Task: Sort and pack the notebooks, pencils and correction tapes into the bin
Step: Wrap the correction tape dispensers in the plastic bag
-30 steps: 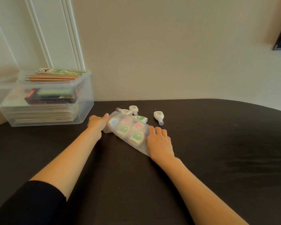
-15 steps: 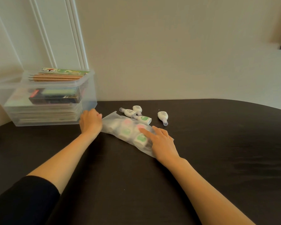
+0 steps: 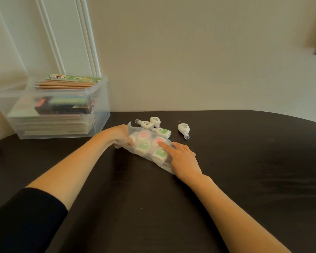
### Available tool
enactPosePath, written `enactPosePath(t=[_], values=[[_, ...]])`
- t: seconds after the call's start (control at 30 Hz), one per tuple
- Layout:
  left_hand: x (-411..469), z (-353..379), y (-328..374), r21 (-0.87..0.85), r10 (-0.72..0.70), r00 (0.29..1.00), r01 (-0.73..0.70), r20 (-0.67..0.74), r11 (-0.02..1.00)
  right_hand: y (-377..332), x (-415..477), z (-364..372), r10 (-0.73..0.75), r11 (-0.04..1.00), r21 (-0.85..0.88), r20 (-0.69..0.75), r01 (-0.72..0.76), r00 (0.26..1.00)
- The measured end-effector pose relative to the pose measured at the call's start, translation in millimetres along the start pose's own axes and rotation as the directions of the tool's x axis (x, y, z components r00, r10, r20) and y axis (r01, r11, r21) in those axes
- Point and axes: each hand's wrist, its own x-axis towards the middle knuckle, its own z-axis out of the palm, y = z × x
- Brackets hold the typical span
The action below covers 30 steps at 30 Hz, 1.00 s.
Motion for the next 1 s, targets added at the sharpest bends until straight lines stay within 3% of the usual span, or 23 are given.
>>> enactPosePath(t=[0.23, 0.43, 0.57, 0.7, 0.77, 1.0], values=[[0, 8, 2, -0.151, -0.096, 0.988, 0.077, -0.124, 0.985, 2, 1, 0, 0.001, 1.000, 0.003, -0.002, -0.001, 1.000], [3, 5, 6, 0.026, 0.014, 0.991, -0.010, -0.132, 1.000, 1, 0, 1, 0.000, 1.000, 0.003, 0.002, 0.000, 1.000], [5, 8, 13, 0.170, 0.041, 0.972, -0.001, -0.232, 0.985, 0, 1, 1, 0.006, 1.000, 0.007, 0.003, -0.006, 1.000], [9, 12, 4, 0.094, -0.041, 0.973, 0.064, -0.227, 0.993, 0, 0, 0, 0.006, 1.000, -0.010, 0.000, -0.006, 1.000], [7, 13, 2, 0.141, -0.050, 0.953, 0.096, -0.298, 0.985, -1, -1, -1, 0.004, 1.000, -0.018, 0.003, -0.003, 1.000], [5, 29, 5, 0.483, 0.244, 0.809, 0.054, -0.534, 0.874, -1, -2, 0, -0.005, 1.000, -0.003, 0.004, 0.005, 1.000]])
